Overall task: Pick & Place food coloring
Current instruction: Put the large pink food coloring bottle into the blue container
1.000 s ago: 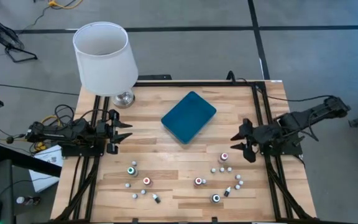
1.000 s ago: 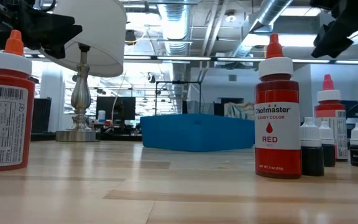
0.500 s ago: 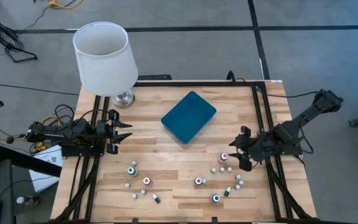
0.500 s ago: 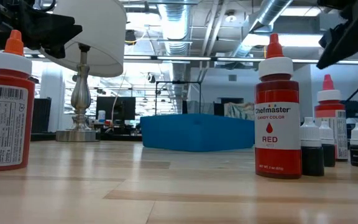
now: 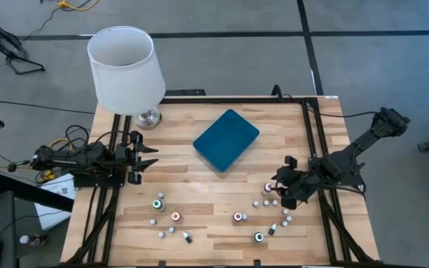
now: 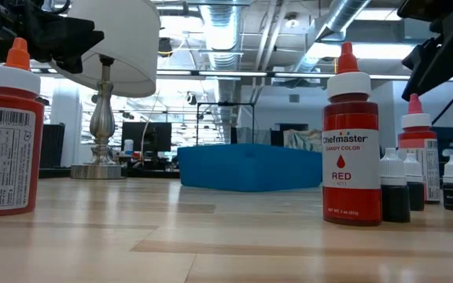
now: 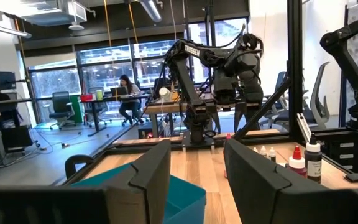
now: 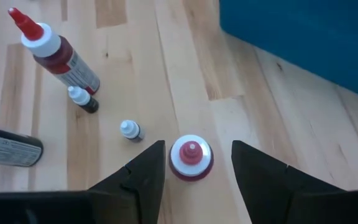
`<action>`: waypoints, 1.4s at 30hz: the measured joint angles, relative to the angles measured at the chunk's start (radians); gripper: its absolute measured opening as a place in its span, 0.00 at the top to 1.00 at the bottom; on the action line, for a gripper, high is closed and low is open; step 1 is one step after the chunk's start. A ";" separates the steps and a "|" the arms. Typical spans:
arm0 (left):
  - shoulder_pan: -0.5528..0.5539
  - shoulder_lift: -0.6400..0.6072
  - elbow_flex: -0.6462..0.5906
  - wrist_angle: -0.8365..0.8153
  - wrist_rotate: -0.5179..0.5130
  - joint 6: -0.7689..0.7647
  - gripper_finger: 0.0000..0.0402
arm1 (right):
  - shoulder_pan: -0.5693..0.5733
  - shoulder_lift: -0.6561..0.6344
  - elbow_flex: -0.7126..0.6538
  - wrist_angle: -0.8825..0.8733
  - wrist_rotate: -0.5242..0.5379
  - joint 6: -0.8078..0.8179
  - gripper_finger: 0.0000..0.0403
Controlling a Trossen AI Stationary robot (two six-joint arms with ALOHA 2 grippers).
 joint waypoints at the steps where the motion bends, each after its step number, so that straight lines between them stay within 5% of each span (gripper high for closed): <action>1: 0.000 0.000 0.000 0.000 0.000 0.000 0.64 | 0.000 0.000 0.000 0.000 0.000 0.004 0.57; 11: 0.000 0.000 0.000 0.002 0.000 0.000 0.64 | 0.000 -0.001 -0.078 0.132 -0.018 0.023 0.58; 31: 0.000 0.000 0.000 0.002 0.000 0.000 0.64 | -0.003 0.048 -0.079 0.131 -0.004 0.024 0.74; 42: 0.000 0.000 0.000 0.002 0.000 0.002 0.64 | -0.003 0.048 -0.079 0.139 -0.005 0.023 0.75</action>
